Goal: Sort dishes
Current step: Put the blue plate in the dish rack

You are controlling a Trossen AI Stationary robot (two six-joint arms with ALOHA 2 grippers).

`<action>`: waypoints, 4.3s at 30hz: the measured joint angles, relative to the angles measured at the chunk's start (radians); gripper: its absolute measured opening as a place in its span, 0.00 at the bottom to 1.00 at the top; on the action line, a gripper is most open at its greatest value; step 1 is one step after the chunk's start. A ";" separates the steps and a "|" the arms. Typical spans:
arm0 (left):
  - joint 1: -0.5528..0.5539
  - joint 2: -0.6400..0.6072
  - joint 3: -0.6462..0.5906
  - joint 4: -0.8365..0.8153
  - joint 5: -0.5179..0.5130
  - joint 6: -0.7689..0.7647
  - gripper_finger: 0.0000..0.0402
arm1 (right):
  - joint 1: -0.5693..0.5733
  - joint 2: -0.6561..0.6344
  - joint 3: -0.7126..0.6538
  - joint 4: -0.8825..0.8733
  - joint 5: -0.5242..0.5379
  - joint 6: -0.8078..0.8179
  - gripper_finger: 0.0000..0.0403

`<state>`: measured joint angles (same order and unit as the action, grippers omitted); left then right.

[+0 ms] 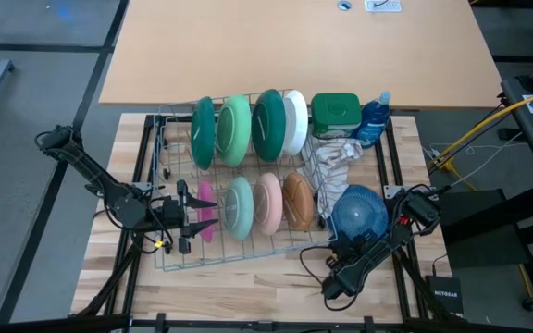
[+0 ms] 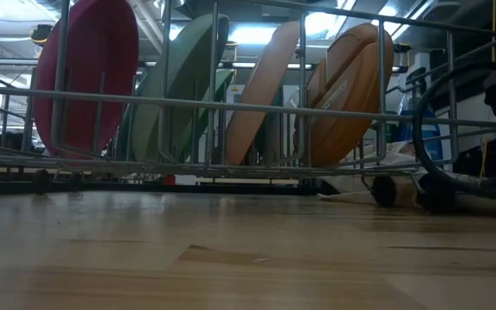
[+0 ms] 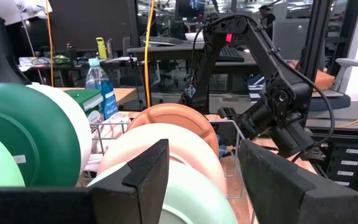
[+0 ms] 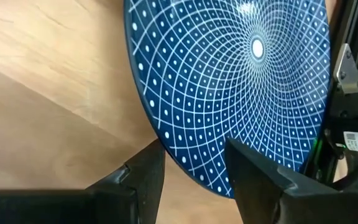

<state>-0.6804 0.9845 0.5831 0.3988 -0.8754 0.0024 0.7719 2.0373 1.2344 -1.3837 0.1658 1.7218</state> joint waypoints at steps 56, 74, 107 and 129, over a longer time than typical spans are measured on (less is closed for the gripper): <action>0.000 0.000 0.000 -0.023 0.000 -0.026 0.46 | -0.001 0.001 -0.161 0.061 0.220 -0.063 0.07; -0.001 0.000 0.000 -0.024 0.000 -0.029 0.46 | 0.000 0.001 0.051 -0.032 0.028 -0.173 0.05; -0.001 0.000 0.000 -0.049 0.000 -0.057 0.46 | 0.001 -0.001 0.443 -0.147 -0.240 -0.261 0.03; -0.001 0.000 0.000 -0.052 0.001 -0.074 0.46 | 0.001 -0.001 0.593 -0.188 -0.353 -0.287 0.03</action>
<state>-0.6815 0.9848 0.5831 0.3466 -0.8749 -0.0715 0.7727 2.0361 1.8274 -1.5719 -0.1875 1.4349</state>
